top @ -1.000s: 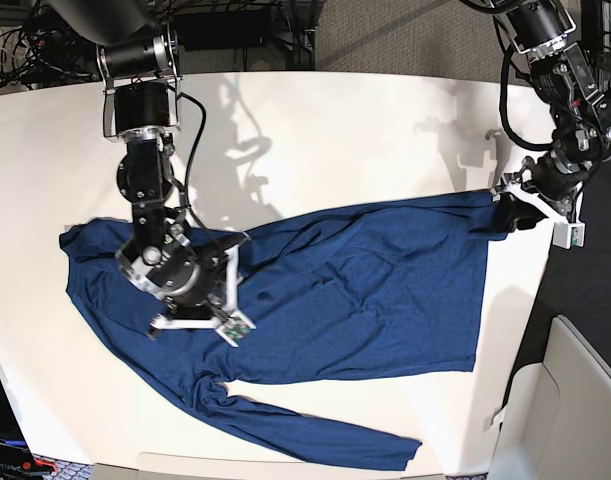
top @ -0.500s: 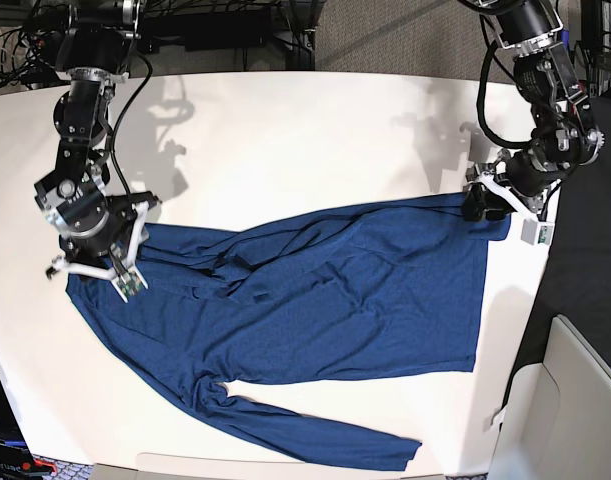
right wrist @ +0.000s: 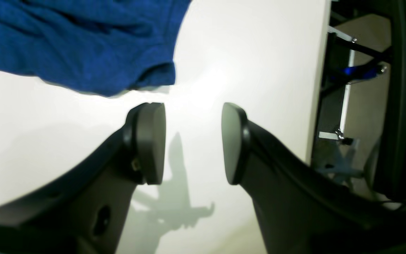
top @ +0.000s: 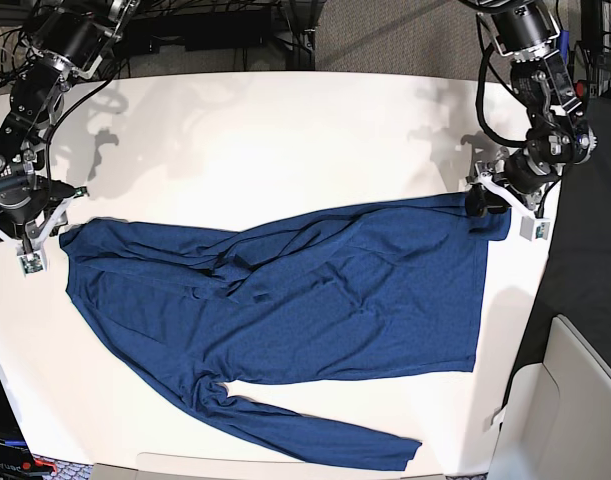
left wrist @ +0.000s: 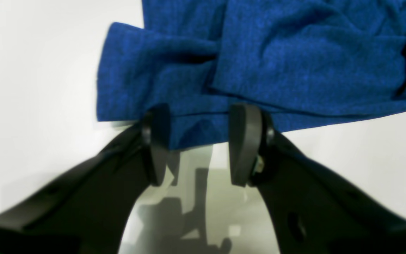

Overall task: Fold the T-shirt properly
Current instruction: 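Sweep the right gripper across the shirt body to flatten it, then grasp the shirt's shoulder edge with both grippers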

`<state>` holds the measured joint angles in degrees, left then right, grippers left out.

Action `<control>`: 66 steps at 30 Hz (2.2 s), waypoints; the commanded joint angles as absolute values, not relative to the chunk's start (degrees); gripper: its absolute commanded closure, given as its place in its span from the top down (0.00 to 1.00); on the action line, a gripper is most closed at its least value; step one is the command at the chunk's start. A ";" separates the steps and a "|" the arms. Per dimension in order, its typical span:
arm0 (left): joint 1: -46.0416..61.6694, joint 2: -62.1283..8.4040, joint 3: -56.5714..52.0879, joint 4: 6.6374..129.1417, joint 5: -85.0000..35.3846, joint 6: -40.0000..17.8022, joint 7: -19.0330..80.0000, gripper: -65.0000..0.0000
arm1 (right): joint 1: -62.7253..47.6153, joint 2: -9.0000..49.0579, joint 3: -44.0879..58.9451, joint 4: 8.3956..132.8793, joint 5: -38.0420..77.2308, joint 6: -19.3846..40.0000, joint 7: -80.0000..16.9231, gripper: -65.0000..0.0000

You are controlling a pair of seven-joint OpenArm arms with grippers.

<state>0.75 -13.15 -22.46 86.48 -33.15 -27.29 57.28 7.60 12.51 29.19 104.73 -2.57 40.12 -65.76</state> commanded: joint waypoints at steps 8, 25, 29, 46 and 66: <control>-1.89 -13.58 -22.99 83.38 -33.80 -27.56 54.90 0.40 | 9.89 13.49 31.52 102.81 -2.24 40.00 -64.57 0.40; -5.67 -15.34 0.92 86.64 -24.04 -27.74 42.24 0.22 | 24.04 9.89 8.31 88.22 -14.02 40.00 -59.56 0.09; -6.81 -15.16 6.02 84.09 -16.22 -27.74 39.52 0.16 | 26.24 9.89 0.40 79.96 -21.49 40.00 -56.84 0.00; -6.64 -15.34 7.69 73.10 -10.86 -27.74 33.63 0.15 | 23.96 10.59 -1.98 70.81 -22.81 40.00 -54.55 0.01; 5.32 -22.02 11.47 84.09 -10.77 -27.74 33.27 0.15 | 6.02 13.85 -1.98 90.86 -22.64 40.00 -60.62 0.00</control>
